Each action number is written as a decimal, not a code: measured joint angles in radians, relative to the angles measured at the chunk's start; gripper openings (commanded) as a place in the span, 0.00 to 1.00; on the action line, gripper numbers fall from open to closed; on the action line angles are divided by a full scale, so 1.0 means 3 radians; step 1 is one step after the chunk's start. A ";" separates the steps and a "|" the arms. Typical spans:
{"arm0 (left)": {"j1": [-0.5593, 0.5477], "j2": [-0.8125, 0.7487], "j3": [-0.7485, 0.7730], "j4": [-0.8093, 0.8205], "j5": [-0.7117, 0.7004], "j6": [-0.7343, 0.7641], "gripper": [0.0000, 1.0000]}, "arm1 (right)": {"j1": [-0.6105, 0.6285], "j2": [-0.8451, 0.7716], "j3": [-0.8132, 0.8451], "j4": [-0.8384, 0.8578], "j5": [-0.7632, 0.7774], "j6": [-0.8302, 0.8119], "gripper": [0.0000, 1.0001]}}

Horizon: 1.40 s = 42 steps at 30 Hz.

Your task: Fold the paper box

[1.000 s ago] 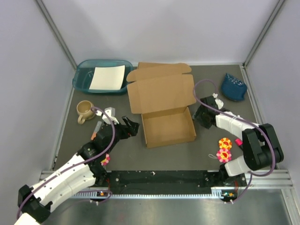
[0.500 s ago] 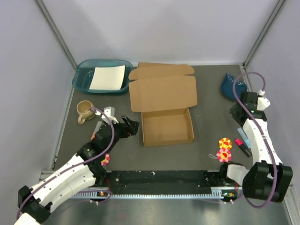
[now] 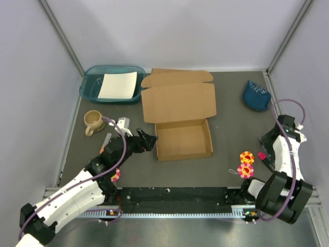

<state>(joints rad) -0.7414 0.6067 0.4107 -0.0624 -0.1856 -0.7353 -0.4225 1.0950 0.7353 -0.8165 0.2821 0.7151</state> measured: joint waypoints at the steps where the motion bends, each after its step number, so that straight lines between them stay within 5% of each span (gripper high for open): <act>1: 0.0000 -0.0009 -0.0001 0.0004 0.0019 0.0000 0.90 | -0.0071 0.0000 -0.0014 -0.0001 0.0001 0.0045 0.84; 16: 0.0000 -0.0084 0.0000 -0.0084 0.0032 0.0003 0.89 | -0.0326 0.0496 -0.0206 0.0177 -0.0033 0.0309 0.82; 35: 0.0000 0.0251 0.0127 -0.0270 0.0069 -0.0179 0.87 | -0.0308 0.0673 -0.0332 0.0598 -0.0177 0.0132 0.28; 42: -0.0004 0.0412 0.0183 -0.0271 0.0070 -0.0201 0.87 | 0.0083 0.0661 -0.0333 0.0707 -0.0139 0.0149 0.04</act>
<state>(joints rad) -0.7425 0.7303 0.4656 -0.1436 -0.1646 -0.7956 -0.3977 1.2934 0.6353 -0.6044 0.2405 0.7597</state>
